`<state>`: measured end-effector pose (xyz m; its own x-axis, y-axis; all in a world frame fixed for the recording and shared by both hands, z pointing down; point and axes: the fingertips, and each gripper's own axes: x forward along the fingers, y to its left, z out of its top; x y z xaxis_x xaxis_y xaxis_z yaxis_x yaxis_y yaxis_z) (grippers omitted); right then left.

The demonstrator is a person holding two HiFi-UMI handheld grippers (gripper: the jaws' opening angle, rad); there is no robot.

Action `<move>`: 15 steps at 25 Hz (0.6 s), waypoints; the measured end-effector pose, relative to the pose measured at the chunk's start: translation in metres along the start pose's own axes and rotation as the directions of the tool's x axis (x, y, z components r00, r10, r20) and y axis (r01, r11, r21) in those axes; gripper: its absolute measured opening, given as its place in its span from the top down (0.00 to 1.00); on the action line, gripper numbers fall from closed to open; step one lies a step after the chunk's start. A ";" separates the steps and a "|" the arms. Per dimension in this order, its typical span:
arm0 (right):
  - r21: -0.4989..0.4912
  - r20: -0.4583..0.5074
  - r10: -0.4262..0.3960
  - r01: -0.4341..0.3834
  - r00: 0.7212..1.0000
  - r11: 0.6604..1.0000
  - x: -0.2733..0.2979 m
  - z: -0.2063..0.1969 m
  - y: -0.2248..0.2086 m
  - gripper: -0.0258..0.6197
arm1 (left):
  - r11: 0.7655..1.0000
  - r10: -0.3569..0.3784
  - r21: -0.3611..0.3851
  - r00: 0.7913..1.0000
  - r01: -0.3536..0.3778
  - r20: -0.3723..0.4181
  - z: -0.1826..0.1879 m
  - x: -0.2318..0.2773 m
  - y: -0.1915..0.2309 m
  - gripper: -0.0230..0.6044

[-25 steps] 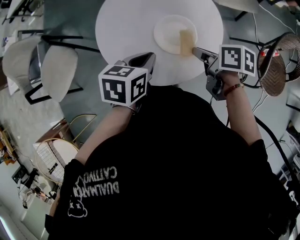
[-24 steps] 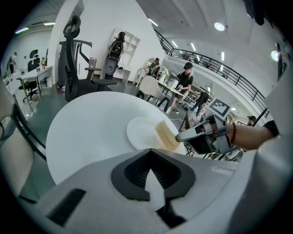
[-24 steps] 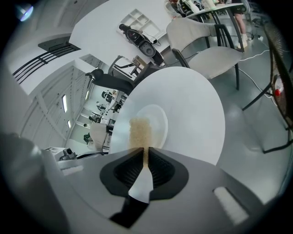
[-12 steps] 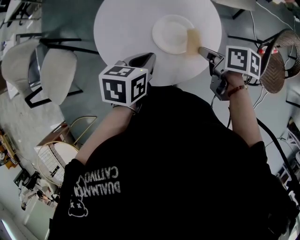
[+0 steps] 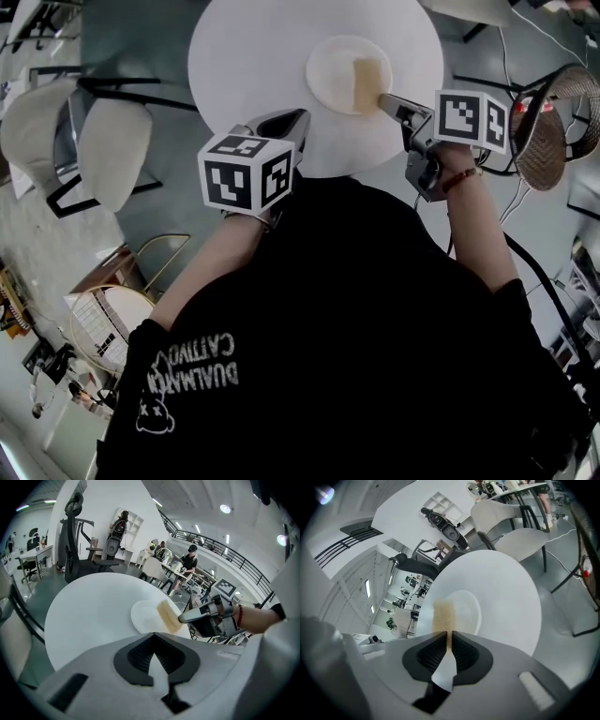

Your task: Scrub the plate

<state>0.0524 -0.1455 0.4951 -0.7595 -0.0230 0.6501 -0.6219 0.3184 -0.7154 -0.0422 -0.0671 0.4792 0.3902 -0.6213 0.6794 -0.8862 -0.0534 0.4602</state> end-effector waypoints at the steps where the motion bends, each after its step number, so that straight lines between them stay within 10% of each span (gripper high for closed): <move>1: -0.011 -0.020 0.008 -0.008 1.000 1.000 0.007 -0.001 0.004 0.91 | 1.000 0.005 -0.004 1.000 -0.005 0.001 0.001 0.000 0.002 0.97; 15: -0.008 -0.114 -0.006 0.005 0.993 1.000 0.037 0.007 0.010 0.91 | 0.995 0.059 -0.080 0.998 -0.057 0.030 0.008 -0.016 0.038 0.97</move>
<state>0.0161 -0.1501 0.5103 -0.7291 0.0831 0.6793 -0.6244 0.3256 -0.7100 -0.0837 -0.0652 0.4811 0.3296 -0.6465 0.6881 -0.8840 0.0445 0.4653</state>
